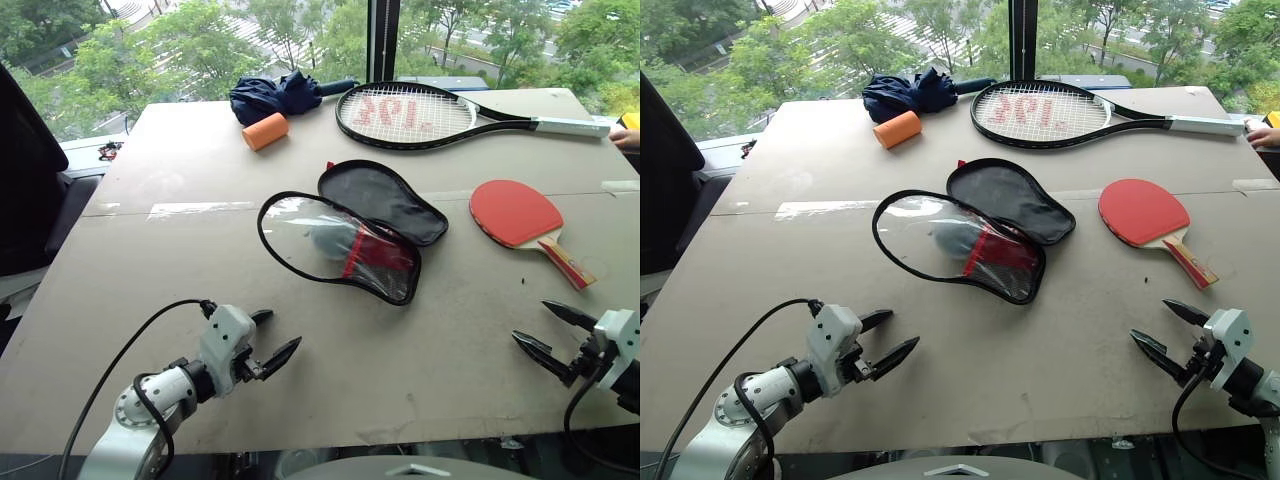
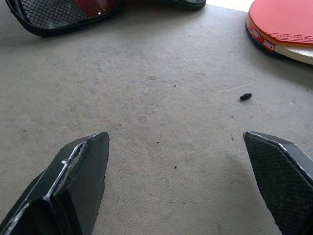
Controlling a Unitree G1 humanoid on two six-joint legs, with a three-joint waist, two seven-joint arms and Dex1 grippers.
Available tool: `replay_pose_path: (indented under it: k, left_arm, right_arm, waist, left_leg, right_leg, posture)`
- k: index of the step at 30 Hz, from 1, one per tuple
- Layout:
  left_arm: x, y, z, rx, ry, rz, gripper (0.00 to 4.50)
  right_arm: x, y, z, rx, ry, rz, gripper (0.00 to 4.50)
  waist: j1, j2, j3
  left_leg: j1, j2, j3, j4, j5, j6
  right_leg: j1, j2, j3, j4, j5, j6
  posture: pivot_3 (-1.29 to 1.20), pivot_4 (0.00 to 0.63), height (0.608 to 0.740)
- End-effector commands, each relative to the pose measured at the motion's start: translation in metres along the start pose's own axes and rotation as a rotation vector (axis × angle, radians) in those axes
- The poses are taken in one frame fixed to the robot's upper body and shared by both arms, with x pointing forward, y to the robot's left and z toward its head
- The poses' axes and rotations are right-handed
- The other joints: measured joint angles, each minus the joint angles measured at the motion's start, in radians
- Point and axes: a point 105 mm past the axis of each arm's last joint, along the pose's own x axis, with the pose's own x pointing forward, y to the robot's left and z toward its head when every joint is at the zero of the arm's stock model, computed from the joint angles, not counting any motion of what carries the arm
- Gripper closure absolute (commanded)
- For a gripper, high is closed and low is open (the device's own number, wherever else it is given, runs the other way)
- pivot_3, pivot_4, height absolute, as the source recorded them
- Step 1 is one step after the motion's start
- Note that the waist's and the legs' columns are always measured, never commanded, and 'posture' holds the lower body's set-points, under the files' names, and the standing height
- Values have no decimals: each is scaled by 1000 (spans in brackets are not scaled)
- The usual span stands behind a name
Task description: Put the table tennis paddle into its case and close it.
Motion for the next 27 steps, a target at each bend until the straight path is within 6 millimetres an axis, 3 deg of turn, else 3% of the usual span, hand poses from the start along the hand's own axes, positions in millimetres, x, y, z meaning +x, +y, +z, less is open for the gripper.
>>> replay_pose_path:
  k: [1, 22, 27]
  left_arm:
    - [-2, 4, 5, 0, -26, 7, 512]
    - [-1, 8, 7, -4, -46, 26, 512]
    - [-4, 12, 28, -2, -114, -20, 512]
  right_arm:
    - [-4, -6, 8, -44, -16, -12, 84]
    - [2, -9, 16, -59, -28, 7, 84]
    - [18, -7, 35, -97, -68, 63, 84]
  waist:
    - [0, 0, 0]
    - [0, 0, 0]
    - [0, 0, 0]
  left_leg:
    - [0, 0, 0, 0, 0, 0]
    - [0, 0, 0, 0, 0, 0]
    - [0, 0, 0, 0, 0, 0]
  right_leg:
    - [0, 0, 0, 0, 0, 0]
    - [0, 0, 0, 0, 0, 0]
    - [0, 0, 0, 0, 0, 0]
  posture:
    - [0, 150, 740]
    - [0, 150, 740]
    - [0, 150, 740]
